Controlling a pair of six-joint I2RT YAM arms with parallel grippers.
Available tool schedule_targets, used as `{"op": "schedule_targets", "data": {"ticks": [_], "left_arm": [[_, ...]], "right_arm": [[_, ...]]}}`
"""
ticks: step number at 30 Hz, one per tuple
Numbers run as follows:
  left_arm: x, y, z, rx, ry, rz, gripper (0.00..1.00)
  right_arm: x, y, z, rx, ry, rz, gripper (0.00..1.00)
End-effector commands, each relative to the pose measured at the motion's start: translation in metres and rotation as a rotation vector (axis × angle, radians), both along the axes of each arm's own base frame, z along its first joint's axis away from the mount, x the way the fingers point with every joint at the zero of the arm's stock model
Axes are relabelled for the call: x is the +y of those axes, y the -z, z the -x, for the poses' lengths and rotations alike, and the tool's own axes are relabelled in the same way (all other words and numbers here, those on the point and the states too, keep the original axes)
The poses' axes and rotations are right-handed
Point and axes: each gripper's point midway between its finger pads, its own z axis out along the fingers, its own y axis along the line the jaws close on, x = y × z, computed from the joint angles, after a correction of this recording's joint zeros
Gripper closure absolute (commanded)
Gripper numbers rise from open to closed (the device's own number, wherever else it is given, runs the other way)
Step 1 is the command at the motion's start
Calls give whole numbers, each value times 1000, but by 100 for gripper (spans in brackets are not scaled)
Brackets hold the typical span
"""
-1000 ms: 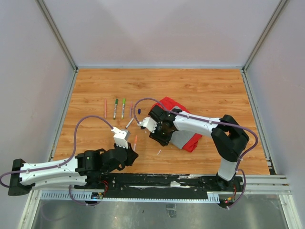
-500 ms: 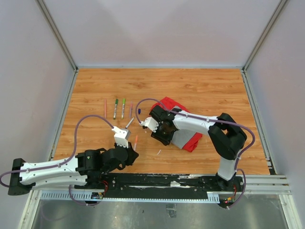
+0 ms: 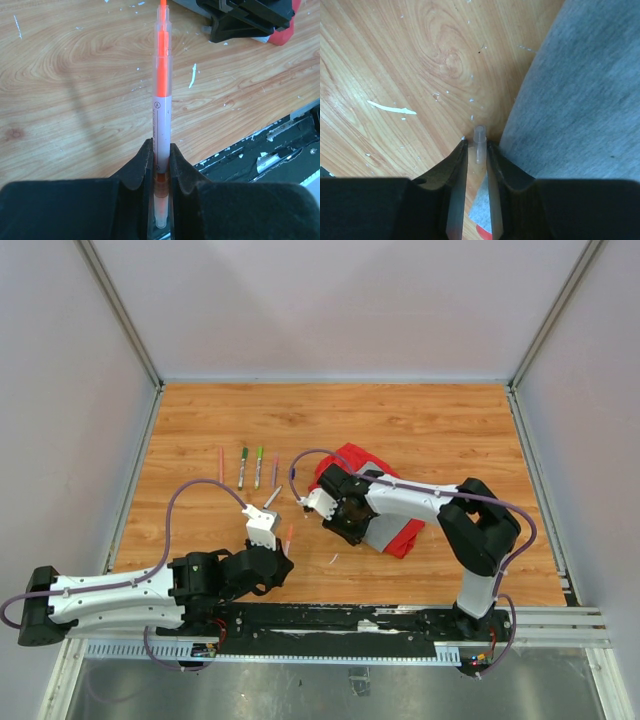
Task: Insert the pens into the pen caps
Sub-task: Insert the pen cap onto the pen.
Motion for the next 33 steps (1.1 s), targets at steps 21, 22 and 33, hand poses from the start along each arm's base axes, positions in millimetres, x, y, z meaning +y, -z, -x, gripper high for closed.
{"op": "schedule_targets", "data": {"ticks": [21,22,33], "left_arm": [[3,-23,-4,-23,-39,98,99],[4,-24,-4,-23,-40,99,99],[10,-23,-6,-23,-78,108,99]], "right_arm": [[13,31,42,45,221,107,77],[15,32,41,45,223,103,77],[10,37,42,40,248,117,86]]}}
